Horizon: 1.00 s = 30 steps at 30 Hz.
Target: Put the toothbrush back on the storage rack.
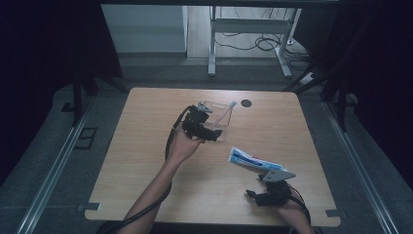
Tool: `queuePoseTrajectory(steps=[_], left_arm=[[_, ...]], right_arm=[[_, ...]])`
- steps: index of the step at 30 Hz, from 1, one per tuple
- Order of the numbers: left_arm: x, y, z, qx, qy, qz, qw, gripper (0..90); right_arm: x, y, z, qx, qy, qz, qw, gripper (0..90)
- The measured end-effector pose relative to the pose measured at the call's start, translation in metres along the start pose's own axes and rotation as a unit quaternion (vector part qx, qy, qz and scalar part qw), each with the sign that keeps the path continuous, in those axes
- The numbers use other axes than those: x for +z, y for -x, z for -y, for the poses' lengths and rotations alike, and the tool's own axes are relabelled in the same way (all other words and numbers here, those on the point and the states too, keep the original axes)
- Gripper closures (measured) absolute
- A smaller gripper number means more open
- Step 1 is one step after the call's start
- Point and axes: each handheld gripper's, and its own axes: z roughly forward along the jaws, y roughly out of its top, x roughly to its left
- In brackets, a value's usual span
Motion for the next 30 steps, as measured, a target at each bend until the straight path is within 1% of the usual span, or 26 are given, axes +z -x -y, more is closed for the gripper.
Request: queuePoseTrajectory(steps=[5, 12, 13, 15, 16, 19, 20, 28, 30], left_arm=[[-0.004, -0.001, 0.008, 0.004, 0.0, -0.001, 1.0, 13.4], [-0.007, -0.002, 0.022, 0.001, 0.005, -0.002, 1.0, 13.4], [-0.007, -0.002, 0.022, 0.001, 0.005, -0.002, 1.0, 13.3], [-0.008, -0.003, 0.028, 0.006, 0.009, 0.002, 0.9999, 13.3], [-0.008, -0.002, 0.03, 0.001, 0.013, 0.003, 0.9999, 13.3], [-0.009, -0.003, 0.035, 0.001, 0.016, 0.006, 0.9999, 13.3], [-0.009, -0.003, 0.039, 0.001, 0.017, 0.006, 0.9998, 13.3], [-0.012, -0.005, 0.052, -0.003, 0.017, 0.009, 0.9998, 13.4], [-0.014, -0.005, 0.058, -0.006, 0.018, 0.011, 0.9998, 13.4]], right_arm=[[0.0, 0.0, 0.0, 0.0, 0.0, 0.0, 1.0, 21.5], [0.0, 0.0, 0.0, 0.0, 0.0, 0.0, 1.0, 21.5], [0.0, 0.0, 0.0, 0.0, 0.0, 0.0, 1.0, 21.5], [0.0, 0.0, 0.0, 0.0, 0.0, 0.0, 1.0, 21.5], [0.0, 0.0, 0.0, 0.0, 0.0, 0.0, 1.0, 21.5], [0.0, 0.0, 0.0, 0.001, 0.0, 0.0, 1.0, 21.5], [0.0, 0.0, 0.0, 0.001, 0.0, 0.0, 1.0, 21.5], [0.0, 0.0, 0.0, 0.001, 0.0, 0.0, 1.0, 21.5], [0.0, 0.0, 0.0, 0.001, 0.0, 0.0, 1.0, 21.5]])
